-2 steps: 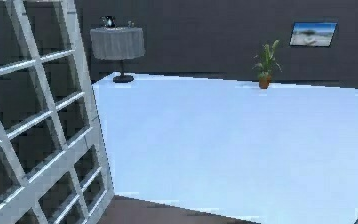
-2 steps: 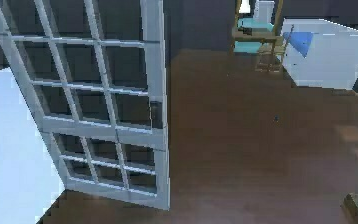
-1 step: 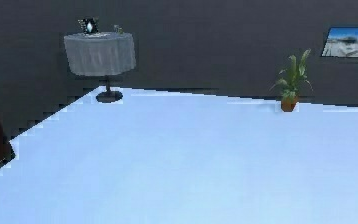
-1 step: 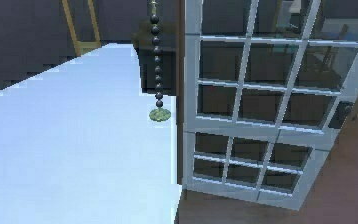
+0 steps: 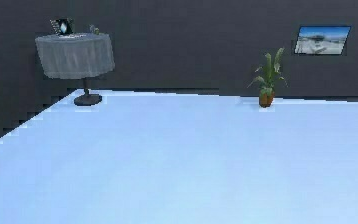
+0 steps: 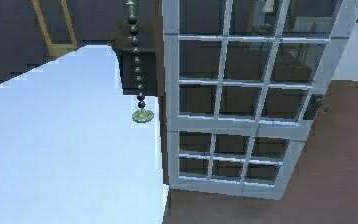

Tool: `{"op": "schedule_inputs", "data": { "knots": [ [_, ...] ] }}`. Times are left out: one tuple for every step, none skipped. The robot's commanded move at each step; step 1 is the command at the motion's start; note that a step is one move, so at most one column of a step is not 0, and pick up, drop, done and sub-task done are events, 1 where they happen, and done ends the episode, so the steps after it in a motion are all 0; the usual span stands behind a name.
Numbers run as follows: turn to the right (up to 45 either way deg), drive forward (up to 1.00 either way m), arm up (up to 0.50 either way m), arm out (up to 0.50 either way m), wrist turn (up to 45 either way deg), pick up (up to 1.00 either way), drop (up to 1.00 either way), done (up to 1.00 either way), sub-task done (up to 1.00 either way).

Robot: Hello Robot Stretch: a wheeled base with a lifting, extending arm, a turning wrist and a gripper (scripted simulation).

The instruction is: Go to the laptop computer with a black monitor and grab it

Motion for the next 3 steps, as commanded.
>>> {"op": "schedule_inputs", "data": {
  "knots": [
    [0.0,0.4,0.0,0.0,0.0,0.0,0.0,0.0,0.0],
    [-24.0,0.0,0.0,0.0,0.0,0.0,0.0,0.0,0.0],
    [0.0,1.0,0.0,0.0,0.0,0.0,0.0,0.0,0.0]
  ]
}}
